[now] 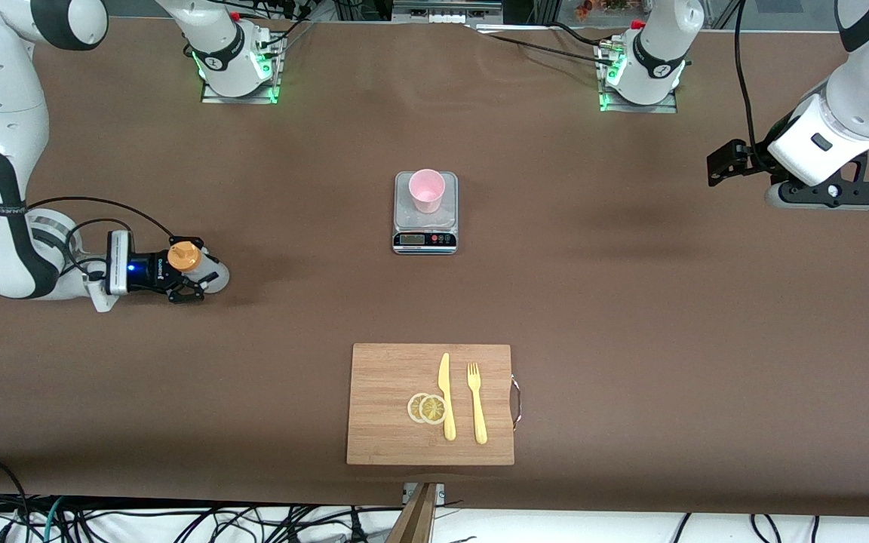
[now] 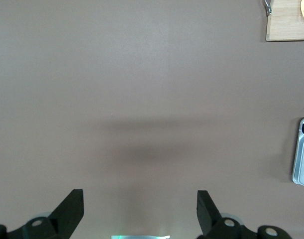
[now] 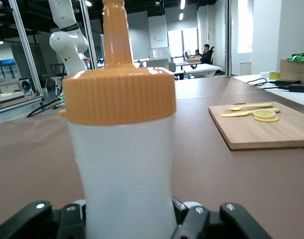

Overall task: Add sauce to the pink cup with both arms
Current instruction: 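Set the bottle down upright and open the right gripper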

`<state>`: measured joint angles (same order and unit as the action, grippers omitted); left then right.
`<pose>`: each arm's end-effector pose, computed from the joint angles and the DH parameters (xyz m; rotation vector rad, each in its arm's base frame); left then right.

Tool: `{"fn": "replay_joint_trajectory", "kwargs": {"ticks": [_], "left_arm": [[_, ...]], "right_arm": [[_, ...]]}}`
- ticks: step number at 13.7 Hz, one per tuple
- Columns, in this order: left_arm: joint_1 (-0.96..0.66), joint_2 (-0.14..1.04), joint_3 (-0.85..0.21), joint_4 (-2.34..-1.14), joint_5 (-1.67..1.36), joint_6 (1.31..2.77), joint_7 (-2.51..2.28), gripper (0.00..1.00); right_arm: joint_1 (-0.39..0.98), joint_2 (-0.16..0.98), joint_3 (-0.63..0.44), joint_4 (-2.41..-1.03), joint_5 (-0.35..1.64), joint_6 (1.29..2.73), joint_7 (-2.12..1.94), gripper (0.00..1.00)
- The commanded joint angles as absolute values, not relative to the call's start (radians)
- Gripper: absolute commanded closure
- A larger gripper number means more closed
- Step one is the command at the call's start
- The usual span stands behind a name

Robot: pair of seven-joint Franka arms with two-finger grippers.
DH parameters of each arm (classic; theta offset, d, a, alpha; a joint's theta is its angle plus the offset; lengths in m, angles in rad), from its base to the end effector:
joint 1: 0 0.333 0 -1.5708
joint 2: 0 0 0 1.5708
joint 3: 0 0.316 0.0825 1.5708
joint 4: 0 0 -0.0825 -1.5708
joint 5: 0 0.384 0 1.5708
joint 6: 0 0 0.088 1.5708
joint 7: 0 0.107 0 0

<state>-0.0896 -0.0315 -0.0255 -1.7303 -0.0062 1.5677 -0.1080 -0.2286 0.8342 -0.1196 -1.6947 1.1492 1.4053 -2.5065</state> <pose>0.5335 -0.0625 0.5667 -3.1256 0.0104 0.2049 0.5786 -0.0887 0.1258 -1.2941 -1.3230 -0.9472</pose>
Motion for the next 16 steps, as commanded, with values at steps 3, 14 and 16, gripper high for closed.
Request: {"fn": "replay_joint_trajectory", "kwargs": {"ticks": [3,14,16], "left_arm": [[-0.089,-0.034,-0.026,-1.720,-0.018,1.552,-0.110,0.00],[-0.089,-0.035,-0.026,-1.720,-0.018,1.551,-0.110,0.00],[-0.089,-0.035,-0.025,-1.720,-0.020,1.551,-0.110,0.00]], "right_arm": [[-0.273,0.873,-0.104,-1.706,1.167,1.376,-2.549,1.00],[-0.275,0.891,-0.104,-1.698,1.163,1.393,-2.586,0.12],[-0.275,0.893,-0.104,-1.697,1.163,1.396,-2.595,0.00]]}}
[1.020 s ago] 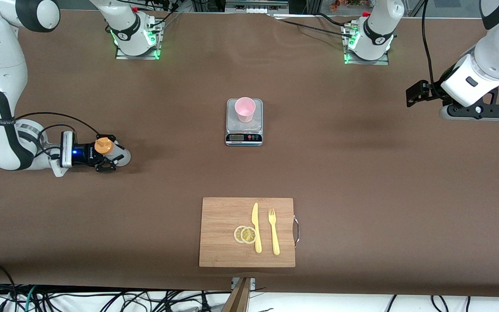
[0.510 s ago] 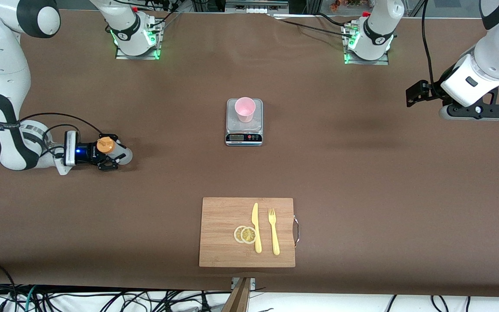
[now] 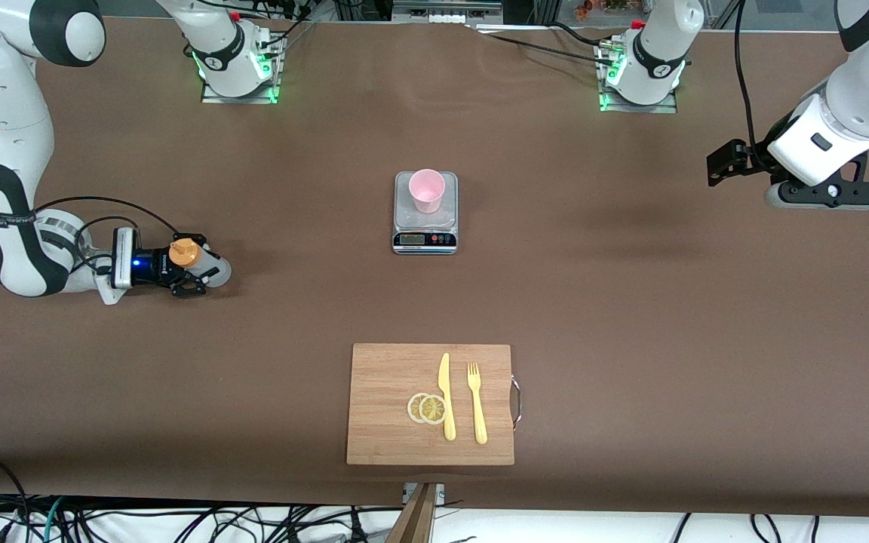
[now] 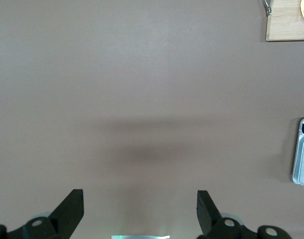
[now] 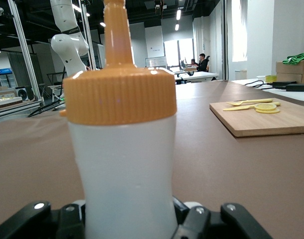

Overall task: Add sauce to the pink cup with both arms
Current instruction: 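Set the bottle down upright and open the right gripper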

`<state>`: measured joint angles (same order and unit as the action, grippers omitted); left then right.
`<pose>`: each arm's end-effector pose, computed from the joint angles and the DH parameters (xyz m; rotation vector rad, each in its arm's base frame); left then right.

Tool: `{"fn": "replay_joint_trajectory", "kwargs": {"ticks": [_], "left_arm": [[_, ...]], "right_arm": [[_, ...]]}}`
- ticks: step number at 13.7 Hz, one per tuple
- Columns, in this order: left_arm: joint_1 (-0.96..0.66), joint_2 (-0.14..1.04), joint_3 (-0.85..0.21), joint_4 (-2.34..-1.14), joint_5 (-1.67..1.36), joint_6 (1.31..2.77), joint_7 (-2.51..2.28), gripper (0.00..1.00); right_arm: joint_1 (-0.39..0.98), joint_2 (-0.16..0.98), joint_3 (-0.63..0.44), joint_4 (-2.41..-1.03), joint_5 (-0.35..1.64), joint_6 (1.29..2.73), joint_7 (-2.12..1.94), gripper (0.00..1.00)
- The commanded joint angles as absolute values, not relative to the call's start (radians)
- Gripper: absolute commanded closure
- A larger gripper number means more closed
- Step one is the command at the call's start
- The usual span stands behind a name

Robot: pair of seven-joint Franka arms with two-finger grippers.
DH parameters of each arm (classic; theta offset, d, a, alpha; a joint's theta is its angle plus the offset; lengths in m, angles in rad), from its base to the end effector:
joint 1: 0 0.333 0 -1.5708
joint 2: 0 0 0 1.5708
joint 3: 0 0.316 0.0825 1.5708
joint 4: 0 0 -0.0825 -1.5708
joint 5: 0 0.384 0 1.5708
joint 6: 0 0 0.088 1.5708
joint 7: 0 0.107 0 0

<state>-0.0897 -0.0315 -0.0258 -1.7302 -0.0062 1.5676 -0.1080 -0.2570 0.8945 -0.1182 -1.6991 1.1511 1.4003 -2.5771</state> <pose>0.5335 -0.0627 0.5667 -3.1256 0.0110 0.2049 0.5612 -0.0999 0.0904 -1.2803 -1.2998 -0.9797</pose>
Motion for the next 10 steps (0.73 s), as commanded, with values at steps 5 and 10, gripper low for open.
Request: {"fn": "replay_joint_trajectory", "kwargs": {"ticks": [5,10], "left_arm": [[-0.089,-0.035,-0.026,-1.721,-0.020,1.551,-0.110,0.00],[-0.087,-0.035,-0.025,-1.721,-0.020,1.551,-0.110,0.00]], "right_arm": [[-0.281,0.891,-0.106,-1.690,1.161,1.404,-2.594,0.00],[-0.296,0.887,-0.141,-1.686,1.160,1.405,-2.586,0.00]]}}
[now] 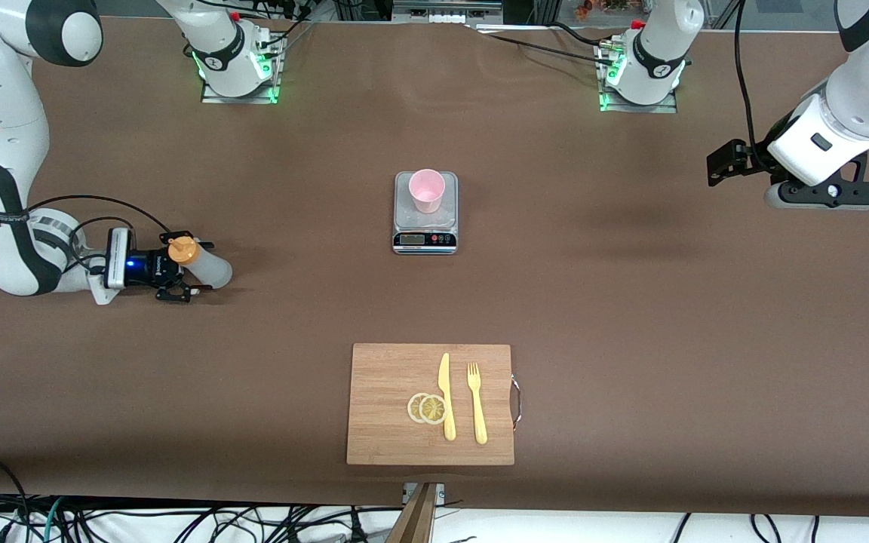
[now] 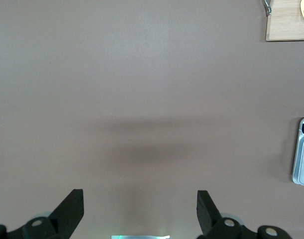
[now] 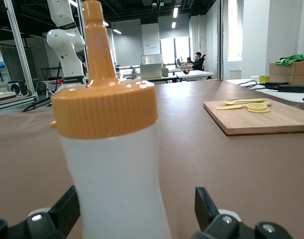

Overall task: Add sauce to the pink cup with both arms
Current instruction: 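Set the bottle down upright and open the right gripper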

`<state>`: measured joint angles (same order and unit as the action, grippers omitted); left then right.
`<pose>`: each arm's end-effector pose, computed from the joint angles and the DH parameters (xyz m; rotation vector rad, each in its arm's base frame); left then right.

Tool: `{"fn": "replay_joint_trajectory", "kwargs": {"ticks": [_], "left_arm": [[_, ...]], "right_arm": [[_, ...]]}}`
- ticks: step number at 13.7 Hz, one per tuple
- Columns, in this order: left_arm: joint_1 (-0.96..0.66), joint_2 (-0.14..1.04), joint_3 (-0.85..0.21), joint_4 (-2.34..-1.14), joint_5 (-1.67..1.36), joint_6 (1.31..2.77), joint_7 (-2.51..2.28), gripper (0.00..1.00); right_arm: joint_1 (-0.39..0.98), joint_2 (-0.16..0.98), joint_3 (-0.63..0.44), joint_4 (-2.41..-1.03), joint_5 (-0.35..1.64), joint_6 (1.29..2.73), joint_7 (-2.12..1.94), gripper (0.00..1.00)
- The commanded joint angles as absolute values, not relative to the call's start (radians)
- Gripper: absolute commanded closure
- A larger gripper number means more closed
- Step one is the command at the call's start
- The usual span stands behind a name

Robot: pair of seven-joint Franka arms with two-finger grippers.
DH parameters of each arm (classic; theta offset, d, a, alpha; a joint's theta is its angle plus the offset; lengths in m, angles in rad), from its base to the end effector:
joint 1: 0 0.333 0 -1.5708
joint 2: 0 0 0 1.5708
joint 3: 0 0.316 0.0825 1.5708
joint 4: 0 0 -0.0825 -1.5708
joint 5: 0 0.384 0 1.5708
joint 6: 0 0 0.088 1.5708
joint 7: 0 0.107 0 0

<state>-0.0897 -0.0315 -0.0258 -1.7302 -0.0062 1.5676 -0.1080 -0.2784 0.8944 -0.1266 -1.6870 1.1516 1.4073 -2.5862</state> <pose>0.5335 -0.0627 0.5667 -3.1256 0.0110 0.2049 0.5627 -0.1183 0.0928 -1.3063 -1.3103 -1.0058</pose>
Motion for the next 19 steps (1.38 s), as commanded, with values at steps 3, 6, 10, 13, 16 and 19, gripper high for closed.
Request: {"fn": "replay_joint_trajectory", "kwargs": {"ticks": [3,6,10,13,16,19], "left_arm": [[-0.087,-0.035,-0.026,-1.721,-0.021,1.551,-0.112,0.00],[-0.087,-0.035,-0.025,-1.721,-0.021,1.549,-0.112,0.00],[-0.086,-0.037,-0.025,-1.721,-0.021,1.549,-0.112,0.00],[-0.086,-0.037,-0.025,-1.721,-0.021,1.549,-0.112,0.00],[-0.086,-0.037,-0.025,-1.721,-0.021,1.549,-0.112,0.00],[-0.087,-0.034,-0.025,-1.720,-0.023,1.549,-0.114,0.00]], "right_arm": [[-0.298,0.885,-0.195,-1.646,1.155,1.401,-2.582,0.00],[-0.295,0.882,-0.253,-1.588,1.154,1.397,-2.565,0.00],[-0.293,0.851,-0.304,-1.444,1.077,1.394,-2.331,0.00],[-0.293,0.847,-0.313,-1.297,1.017,1.393,-2.137,0.00],[-0.288,0.815,-0.314,-1.200,0.956,1.381,-1.915,0.00],[-0.253,0.804,-0.310,-1.102,0.921,1.379,-1.705,0.00]]}}
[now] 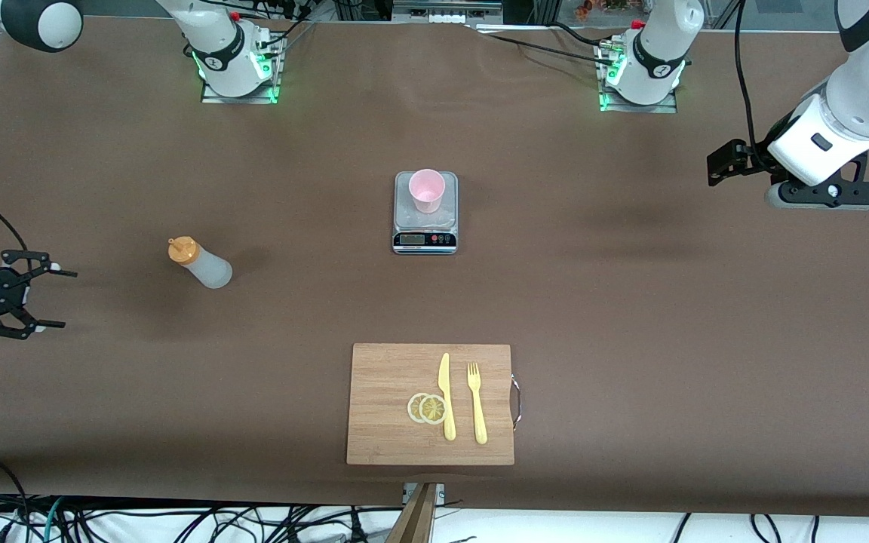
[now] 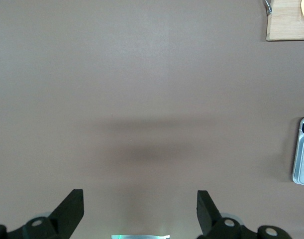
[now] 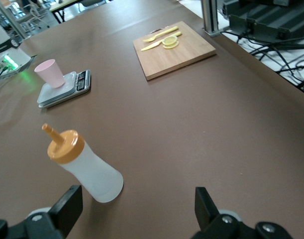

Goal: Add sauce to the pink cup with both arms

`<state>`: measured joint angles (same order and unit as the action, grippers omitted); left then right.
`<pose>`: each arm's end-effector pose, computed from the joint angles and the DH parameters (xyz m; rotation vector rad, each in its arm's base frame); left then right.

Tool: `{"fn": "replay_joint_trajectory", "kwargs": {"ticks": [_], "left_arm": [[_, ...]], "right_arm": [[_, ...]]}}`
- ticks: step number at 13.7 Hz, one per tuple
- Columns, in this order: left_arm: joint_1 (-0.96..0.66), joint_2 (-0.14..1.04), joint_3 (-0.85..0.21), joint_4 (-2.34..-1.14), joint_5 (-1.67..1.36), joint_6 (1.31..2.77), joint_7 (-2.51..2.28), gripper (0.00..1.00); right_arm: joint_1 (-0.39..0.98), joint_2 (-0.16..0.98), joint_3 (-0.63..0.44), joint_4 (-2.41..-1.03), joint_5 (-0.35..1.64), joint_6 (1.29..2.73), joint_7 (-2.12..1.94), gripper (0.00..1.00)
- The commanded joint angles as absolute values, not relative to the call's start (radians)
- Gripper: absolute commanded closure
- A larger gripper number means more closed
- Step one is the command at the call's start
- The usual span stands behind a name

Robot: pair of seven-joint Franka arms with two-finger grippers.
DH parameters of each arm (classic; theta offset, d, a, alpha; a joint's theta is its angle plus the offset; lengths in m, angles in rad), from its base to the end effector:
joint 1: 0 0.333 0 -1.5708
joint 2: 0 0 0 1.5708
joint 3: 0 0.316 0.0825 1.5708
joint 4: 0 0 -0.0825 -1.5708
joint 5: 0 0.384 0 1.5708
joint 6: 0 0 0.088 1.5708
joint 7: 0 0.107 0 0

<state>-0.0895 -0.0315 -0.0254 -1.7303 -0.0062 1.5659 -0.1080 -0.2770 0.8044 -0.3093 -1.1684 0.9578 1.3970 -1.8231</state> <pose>0.5333 -0.0624 0.5665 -3.1253 0.0101 0.2076 0.6682 -0.2484 0.3231 -1.9422 -1.2800 -0.6114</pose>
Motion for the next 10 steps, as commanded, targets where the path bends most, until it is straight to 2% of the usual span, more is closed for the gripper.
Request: {"fn": "replay_joint_trajectory", "kwargs": {"ticks": [1,5,10], "left_arm": [[-0.087,-0.034,-0.025,-1.718,-0.023,1.549,-0.114,0.00],[-0.089,-0.034,-0.026,-1.718,-0.023,1.549,-0.114,0.00],[-0.091,-0.035,-0.031,-1.717,-0.023,1.548,-0.114,0.00]], "right_arm": [[-0.226,0.787,-0.310,-1.098,0.910,1.379,-1.639,0.00],[-0.083,0.717,-0.316,-1.094,0.821,1.433,-1.337,0.00],[0.063,0.589,-0.292,-1.104,0.571,1.500,-0.963,0.00]]}}
